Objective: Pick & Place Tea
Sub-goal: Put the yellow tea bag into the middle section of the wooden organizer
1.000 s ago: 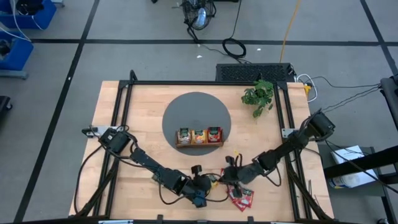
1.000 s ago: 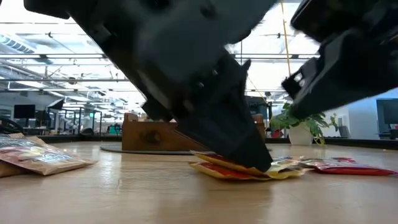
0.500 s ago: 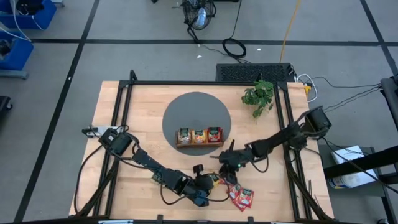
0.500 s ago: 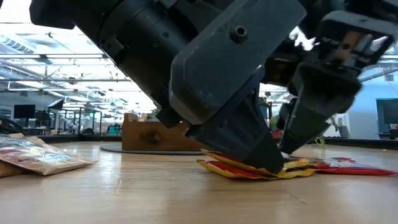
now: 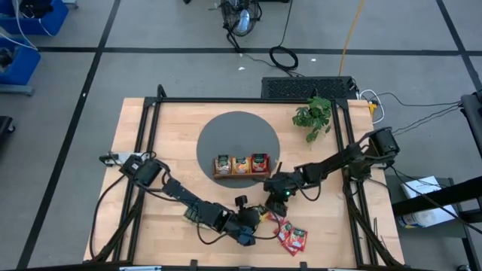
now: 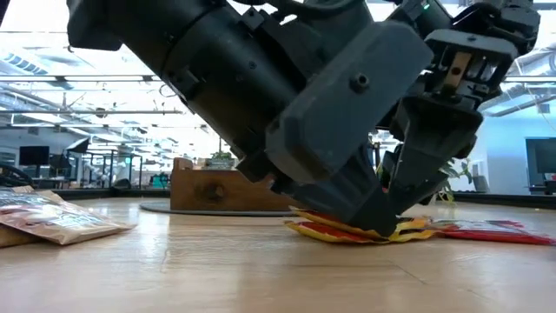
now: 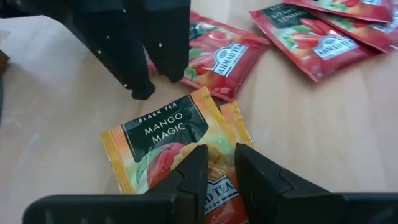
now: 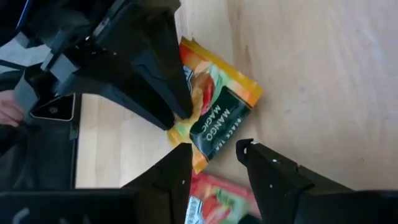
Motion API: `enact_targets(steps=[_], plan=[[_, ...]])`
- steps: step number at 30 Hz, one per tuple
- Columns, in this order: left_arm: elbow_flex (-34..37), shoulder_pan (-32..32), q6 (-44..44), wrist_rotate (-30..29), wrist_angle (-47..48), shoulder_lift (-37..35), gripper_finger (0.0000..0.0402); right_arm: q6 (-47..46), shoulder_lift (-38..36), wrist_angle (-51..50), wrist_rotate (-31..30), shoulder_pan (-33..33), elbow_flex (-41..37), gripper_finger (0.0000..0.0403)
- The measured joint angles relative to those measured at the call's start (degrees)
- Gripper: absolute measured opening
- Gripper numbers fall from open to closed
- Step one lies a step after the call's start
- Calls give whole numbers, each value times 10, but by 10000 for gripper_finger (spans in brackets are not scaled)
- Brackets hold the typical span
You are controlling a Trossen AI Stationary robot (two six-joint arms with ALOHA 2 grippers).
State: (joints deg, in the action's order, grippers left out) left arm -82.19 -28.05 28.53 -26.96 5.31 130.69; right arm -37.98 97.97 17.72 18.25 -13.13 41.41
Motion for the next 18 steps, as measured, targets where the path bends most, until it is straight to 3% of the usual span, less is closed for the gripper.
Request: enact_targets(steps=[18], plan=[[1, 17, -18, -16, -24, 1, 88, -18, 38, -10, 36, 16, 2, 128]])
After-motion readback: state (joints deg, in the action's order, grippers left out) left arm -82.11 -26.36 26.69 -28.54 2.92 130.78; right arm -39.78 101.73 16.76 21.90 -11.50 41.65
